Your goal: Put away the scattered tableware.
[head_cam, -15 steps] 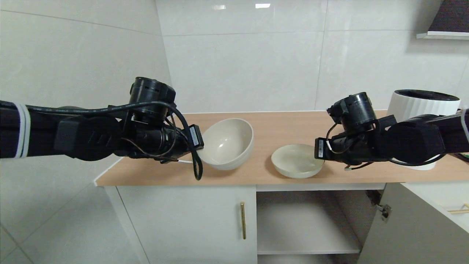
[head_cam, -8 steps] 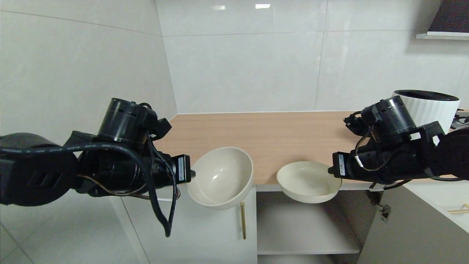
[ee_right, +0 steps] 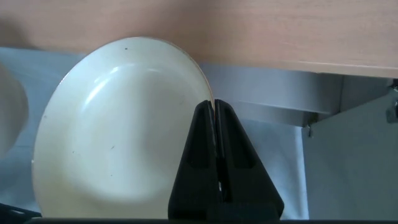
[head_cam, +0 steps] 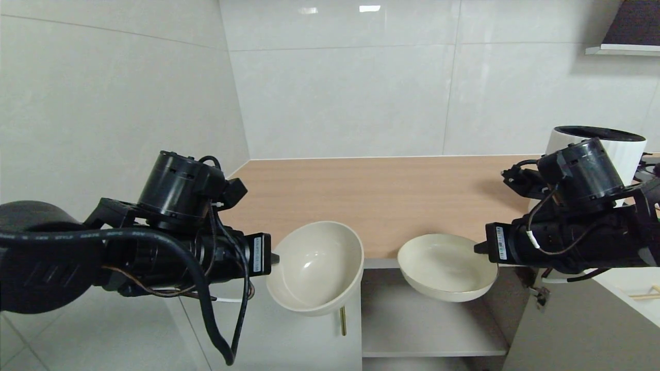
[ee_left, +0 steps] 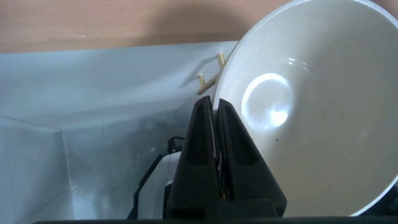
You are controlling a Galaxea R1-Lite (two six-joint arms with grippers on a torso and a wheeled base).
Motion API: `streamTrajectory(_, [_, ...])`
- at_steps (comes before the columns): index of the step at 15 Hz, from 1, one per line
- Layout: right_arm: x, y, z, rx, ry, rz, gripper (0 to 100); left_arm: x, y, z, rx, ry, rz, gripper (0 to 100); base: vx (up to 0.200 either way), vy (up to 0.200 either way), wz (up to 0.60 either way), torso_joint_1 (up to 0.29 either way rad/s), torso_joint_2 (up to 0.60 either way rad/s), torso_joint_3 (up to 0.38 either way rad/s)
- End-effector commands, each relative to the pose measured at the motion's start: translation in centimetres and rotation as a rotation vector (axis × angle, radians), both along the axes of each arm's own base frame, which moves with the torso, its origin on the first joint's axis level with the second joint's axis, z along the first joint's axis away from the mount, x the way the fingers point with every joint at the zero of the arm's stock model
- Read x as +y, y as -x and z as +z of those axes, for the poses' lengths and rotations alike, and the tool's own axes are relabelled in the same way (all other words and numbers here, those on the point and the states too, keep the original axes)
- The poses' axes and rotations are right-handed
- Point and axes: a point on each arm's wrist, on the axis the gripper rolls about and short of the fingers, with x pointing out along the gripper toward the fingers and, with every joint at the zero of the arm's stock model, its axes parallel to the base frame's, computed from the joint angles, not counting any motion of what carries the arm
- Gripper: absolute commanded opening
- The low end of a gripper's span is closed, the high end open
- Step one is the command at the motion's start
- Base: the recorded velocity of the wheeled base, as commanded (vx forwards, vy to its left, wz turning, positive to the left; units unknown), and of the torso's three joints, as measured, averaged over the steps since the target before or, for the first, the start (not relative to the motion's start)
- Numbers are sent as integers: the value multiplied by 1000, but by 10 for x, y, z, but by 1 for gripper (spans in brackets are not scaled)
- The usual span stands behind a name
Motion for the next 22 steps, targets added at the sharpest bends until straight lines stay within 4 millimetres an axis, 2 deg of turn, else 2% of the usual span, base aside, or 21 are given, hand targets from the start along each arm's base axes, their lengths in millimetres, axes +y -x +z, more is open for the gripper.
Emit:
streamTrajectory(1, [0,-1,-3,9,10,5,0,-1,-1,-3,11,-5,0,0,-200,0,0,7,2,-7])
streamTrajectory(3, [0,-1,-5,15,15,6,0,-2,-1,-3,11,-5,-2,0,-200,0,0,12,2,0])
streamTrajectory(16, [2,-5,-13,36,37,10,0,-5,-5,-12,37,-20,-6,0,0,0,0,0,0,0])
streamTrajectory(22, [4,-7,-16,45,43,9,0,-5,-6,-13,42,-24,-5,0,0,0,0,-144,374,223])
